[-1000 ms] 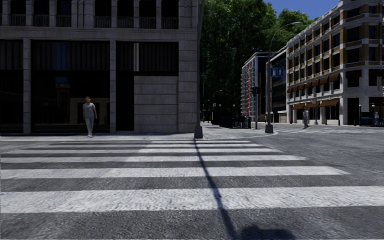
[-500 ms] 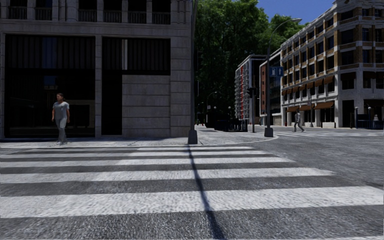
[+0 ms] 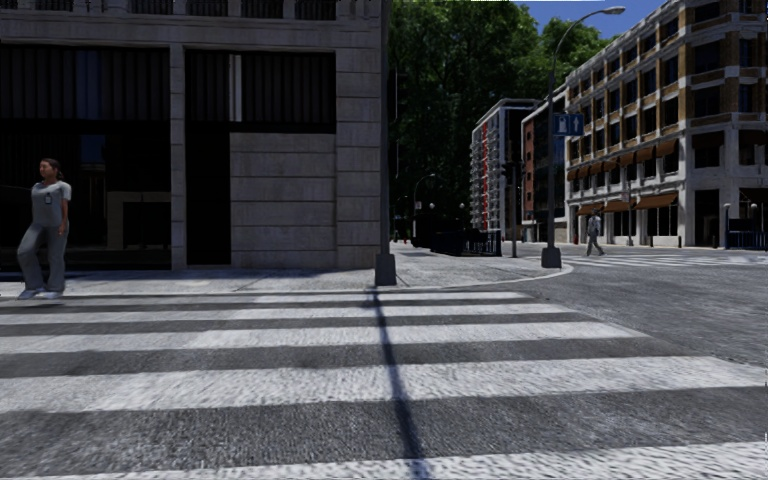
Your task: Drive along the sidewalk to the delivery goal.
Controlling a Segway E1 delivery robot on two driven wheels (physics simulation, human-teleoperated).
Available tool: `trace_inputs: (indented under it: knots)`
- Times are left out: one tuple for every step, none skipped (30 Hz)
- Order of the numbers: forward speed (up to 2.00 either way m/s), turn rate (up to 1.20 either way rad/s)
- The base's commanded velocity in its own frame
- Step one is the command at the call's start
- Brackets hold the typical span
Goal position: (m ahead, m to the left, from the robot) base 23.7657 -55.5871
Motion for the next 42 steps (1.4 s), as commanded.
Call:
trace_inputs:
  knots:
    - [1.67,0.04]
    - [1.66,0.06]
    - [1.66,0.0]
    - [1.66,0.0]
    - [1.66,0.0]
    - [1.66,0.0]
    - [1.66,0.03]
    - [1.66,0.09]
    - [1.66,0.0]
    - [1.66,0.0]
    - [1.66,0.0]
    - [1.66,0.0]
    - [1.66,0.0]
    - [1.65,0.0]
    - [1.65,0.0]
    - [1.65,-0.2]
    - [1.65,-0.2]
    - [1.65,-0.26]
    - [1.65,-0.27]
    - [1.65,-0.28]
    - [1.65,-0.29]
    - [1.65,-0.29]
    - [1.65,-0.29]
    - [1.63,-0.3]
    - [1.59,-0.31]
    - [1.56,-0.32]
    - [1.55,-0.32]
    - [1.54,-0.32]
    - [1.54,-0.32]
    - [1.53,-0.32]
    - [1.51,-0.33]
    - [1.46,-0.36]
    - [1.4,-0.38]
    - [1.4,-0.38]
    - [1.38,-0.38]
    - [1.38,-0.38]
    - [1.38,-0.38]
    - [1.38,-0.38]
    - [1.38,-0.38]
    - [1.37,-0.39]
    - [1.37,-0.39]
    - [1.37,-0.4]
